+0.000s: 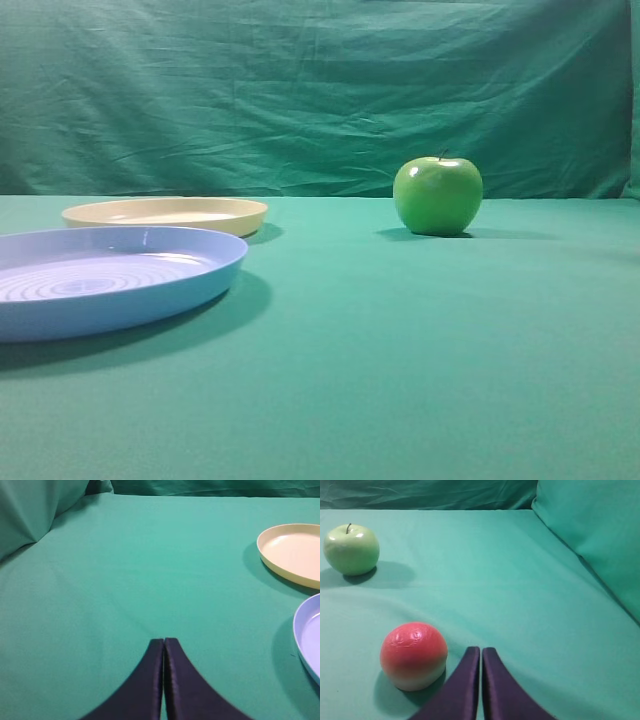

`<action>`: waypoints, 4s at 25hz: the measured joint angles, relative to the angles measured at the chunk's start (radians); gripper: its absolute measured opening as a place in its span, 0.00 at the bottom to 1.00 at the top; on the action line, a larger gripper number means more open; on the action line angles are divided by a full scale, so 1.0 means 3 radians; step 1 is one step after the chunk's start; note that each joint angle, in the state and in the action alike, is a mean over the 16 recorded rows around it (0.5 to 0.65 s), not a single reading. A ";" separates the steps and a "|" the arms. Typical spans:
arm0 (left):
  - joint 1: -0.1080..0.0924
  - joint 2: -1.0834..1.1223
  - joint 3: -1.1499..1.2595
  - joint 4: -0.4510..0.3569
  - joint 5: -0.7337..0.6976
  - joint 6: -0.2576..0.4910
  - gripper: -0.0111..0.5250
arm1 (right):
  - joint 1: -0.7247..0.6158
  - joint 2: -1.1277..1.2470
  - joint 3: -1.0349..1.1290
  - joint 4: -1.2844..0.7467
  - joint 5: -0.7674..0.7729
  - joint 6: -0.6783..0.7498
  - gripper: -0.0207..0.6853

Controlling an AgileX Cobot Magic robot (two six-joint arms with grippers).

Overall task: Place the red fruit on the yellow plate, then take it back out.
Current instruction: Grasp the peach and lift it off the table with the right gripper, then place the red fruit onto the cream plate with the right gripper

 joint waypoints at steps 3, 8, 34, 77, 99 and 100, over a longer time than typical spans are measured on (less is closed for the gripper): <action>0.0000 0.0000 0.0000 0.0000 0.0000 0.0000 0.02 | 0.0000 0.0001 -0.0004 0.0001 0.0004 0.0000 0.03; 0.0000 0.0000 0.0000 0.0000 0.0000 0.0000 0.02 | 0.0019 0.0090 -0.0131 0.0003 0.0039 0.0000 0.03; 0.0000 0.0000 0.0000 0.0000 0.0000 0.0000 0.02 | 0.0596 0.2920 -0.2711 0.0025 0.2545 0.0008 0.03; 0.0000 0.0000 0.0000 0.0000 0.0000 0.0000 0.02 | 0.1003 0.5370 -0.2940 -0.0360 0.1115 0.0456 0.56; 0.0000 0.0000 0.0000 0.0000 0.0000 0.0000 0.02 | 0.2009 0.6075 -0.5597 -0.0291 0.1702 0.0081 0.27; 0.0000 0.0000 0.0000 0.0000 0.0000 0.0000 0.02 | 0.2077 0.6181 -0.5755 -0.0289 0.1716 0.0063 0.27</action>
